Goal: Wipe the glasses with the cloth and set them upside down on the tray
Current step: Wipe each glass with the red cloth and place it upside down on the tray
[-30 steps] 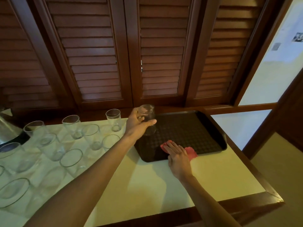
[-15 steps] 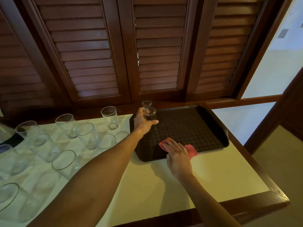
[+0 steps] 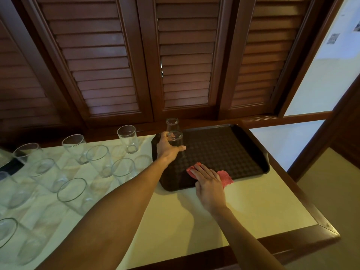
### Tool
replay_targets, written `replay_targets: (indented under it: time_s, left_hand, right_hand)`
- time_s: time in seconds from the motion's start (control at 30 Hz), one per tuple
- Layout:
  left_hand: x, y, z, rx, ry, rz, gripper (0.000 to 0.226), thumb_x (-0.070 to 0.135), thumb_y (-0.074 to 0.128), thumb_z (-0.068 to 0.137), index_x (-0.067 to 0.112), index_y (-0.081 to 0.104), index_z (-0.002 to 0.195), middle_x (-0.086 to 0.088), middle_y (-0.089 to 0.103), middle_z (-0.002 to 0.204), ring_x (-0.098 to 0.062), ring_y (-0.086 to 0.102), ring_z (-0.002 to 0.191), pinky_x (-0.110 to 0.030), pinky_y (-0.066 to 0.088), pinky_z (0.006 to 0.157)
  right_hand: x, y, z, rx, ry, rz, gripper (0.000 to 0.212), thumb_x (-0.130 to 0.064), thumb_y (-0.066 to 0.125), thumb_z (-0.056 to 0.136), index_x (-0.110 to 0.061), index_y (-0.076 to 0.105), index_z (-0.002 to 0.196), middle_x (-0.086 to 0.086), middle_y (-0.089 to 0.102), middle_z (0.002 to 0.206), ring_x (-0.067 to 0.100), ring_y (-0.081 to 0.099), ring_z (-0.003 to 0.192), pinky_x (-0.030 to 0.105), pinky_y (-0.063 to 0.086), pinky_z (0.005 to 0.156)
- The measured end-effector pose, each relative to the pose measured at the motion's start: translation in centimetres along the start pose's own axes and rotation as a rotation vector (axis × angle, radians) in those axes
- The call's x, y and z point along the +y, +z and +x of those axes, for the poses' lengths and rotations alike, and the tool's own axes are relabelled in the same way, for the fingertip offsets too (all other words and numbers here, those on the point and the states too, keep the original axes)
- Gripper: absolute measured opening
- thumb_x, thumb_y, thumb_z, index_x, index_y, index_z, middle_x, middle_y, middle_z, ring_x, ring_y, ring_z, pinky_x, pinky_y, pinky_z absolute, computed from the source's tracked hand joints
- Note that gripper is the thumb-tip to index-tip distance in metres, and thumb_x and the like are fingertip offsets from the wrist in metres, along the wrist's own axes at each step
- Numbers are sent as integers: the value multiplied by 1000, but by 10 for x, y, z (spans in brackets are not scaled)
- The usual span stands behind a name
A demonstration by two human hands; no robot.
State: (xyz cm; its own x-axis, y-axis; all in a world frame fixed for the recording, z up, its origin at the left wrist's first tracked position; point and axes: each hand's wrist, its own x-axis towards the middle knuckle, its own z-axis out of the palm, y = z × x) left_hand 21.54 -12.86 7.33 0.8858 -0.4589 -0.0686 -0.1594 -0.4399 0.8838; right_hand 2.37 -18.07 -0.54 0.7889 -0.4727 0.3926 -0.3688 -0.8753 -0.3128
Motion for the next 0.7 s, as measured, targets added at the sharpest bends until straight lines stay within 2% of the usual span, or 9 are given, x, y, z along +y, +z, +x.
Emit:
replay_targets:
  time_s: [0.17, 0.33, 0.43, 0.5, 0.57, 0.7]
  left_hand:
    - [2, -2, -2, -9, -8, 2, 83, 24, 96, 73, 20, 46, 140, -8, 61, 140, -28, 55, 134, -47, 48, 112]
    - [4, -4, -3, -23, -27, 29, 85, 26, 97, 72, 19, 46, 140, -8, 60, 141, -29, 54, 135, -46, 48, 112]
    - [14, -11, -10, -66, -43, 70, 100, 27, 96, 72, 16, 39, 153, -11, 51, 154, -32, 47, 144, -46, 43, 118]
    - [22, -21, -18, -31, -9, 119, 101, 22, 94, 76, 13, 35, 158, -12, 46, 159, -31, 42, 149, -42, 38, 119]
    - [30, -37, -32, 31, 67, 180, 89, 20, 90, 81, 11, 41, 155, -10, 49, 156, -29, 45, 147, -38, 40, 117]
    - [35, -86, -69, 83, 192, 468, 55, 32, 84, 88, 16, 62, 136, -6, 62, 141, -24, 60, 129, -37, 50, 102]
  right_hand:
    - [-2, -2, 0, -13, 15, 0, 46, -15, 59, 95, -25, 58, 140, -2, 54, 149, 16, 45, 143, 36, 25, 118]
    - [-1, -2, 1, -47, 21, 9, 47, -20, 50, 101, -28, 51, 147, -5, 45, 156, 12, 34, 149, 35, 18, 122]
    - [-1, -3, 0, -33, 26, 15, 46, -19, 52, 100, -27, 53, 145, -4, 48, 154, 14, 37, 147, 33, 16, 121]
    - [-1, -4, 1, -44, 29, 19, 46, -19, 51, 100, -28, 52, 145, -5, 46, 155, 13, 35, 148, 33, 16, 121]
    - [-1, -5, 1, -51, 26, 28, 46, -19, 50, 101, -28, 52, 146, -5, 45, 156, 13, 33, 149, 34, 16, 122]
    - [-2, -7, 2, -63, 16, 28, 45, -17, 51, 101, -26, 53, 145, -4, 47, 155, 14, 34, 149, 37, 21, 122]
